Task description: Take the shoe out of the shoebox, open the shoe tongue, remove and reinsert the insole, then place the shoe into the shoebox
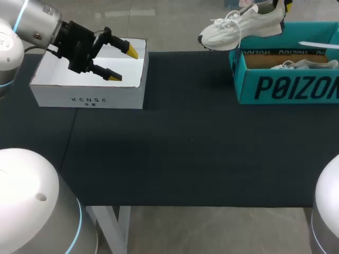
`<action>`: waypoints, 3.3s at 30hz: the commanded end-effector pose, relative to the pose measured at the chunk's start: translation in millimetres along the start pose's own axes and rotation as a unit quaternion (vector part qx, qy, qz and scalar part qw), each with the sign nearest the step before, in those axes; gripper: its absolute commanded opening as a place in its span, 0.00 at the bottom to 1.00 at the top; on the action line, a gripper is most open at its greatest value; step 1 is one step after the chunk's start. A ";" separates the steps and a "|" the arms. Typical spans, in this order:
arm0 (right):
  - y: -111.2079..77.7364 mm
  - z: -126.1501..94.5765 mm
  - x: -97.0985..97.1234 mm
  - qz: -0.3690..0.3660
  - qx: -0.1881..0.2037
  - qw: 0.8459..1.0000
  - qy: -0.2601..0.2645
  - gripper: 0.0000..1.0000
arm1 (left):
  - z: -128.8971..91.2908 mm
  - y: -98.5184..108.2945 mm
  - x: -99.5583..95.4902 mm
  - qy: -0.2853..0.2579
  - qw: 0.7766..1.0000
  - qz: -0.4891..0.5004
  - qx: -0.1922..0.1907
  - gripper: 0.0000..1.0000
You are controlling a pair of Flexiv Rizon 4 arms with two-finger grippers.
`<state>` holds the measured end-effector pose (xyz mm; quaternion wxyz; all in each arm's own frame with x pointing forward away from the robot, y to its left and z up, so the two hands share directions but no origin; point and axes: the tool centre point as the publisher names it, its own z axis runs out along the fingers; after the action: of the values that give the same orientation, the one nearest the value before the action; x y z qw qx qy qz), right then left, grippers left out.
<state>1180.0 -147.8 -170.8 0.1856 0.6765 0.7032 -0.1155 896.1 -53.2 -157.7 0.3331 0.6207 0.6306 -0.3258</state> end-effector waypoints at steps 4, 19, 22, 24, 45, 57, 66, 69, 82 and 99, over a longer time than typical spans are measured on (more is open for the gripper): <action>3.1 -3.7 1.8 0.000 0.004 1.000 -0.003 0.00 | -0.6 -0.3 -0.2 0.002 1.000 0.000 0.000 1.00; 6.8 2.2 -10.1 0.011 0.006 1.000 -0.002 0.00 | -0.6 -0.3 -0.2 0.002 1.000 0.000 0.000 1.00; 11.6 9.2 -29.5 0.032 0.003 0.999 0.009 0.00 | -0.6 -0.3 -0.2 0.002 1.000 0.000 0.000 1.00; 15.1 11.7 -41.5 0.040 0.006 0.999 0.020 0.00 | -0.6 -0.3 -0.2 0.002 1.000 0.000 0.000 1.00; 26.2 83.9 -149.8 0.114 0.013 0.993 0.032 0.00 | -0.6 -0.3 -0.2 0.002 1.000 0.000 0.000 1.00; 8.3 130.5 -146.6 0.105 -0.021 0.993 0.040 0.00 | -0.6 -0.3 -0.2 0.002 1.000 0.000 0.000 1.00; 1.5 174.2 -133.1 0.112 -0.021 0.993 0.027 0.00 | -0.6 -0.3 -0.2 0.002 1.000 0.000 0.000 1.00; 1.4 192.7 -129.7 0.122 -0.019 0.992 0.006 0.00 | -0.6 -0.3 -0.2 0.002 1.000 0.000 0.000 1.00; 16.4 242.7 -125.8 0.141 0.030 0.990 0.002 0.00 | -0.6 -0.3 -0.2 0.002 1.000 0.000 0.000 1.00; 5.9 234.1 -124.9 0.143 0.072 0.987 0.004 1.00 | -0.6 -0.3 -0.2 0.002 1.000 0.000 0.000 1.00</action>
<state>1209.5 -357.7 -345.7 0.1892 0.7722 0.5968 -0.1082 896.0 -53.0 -157.7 0.3331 0.6206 0.6307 -0.3257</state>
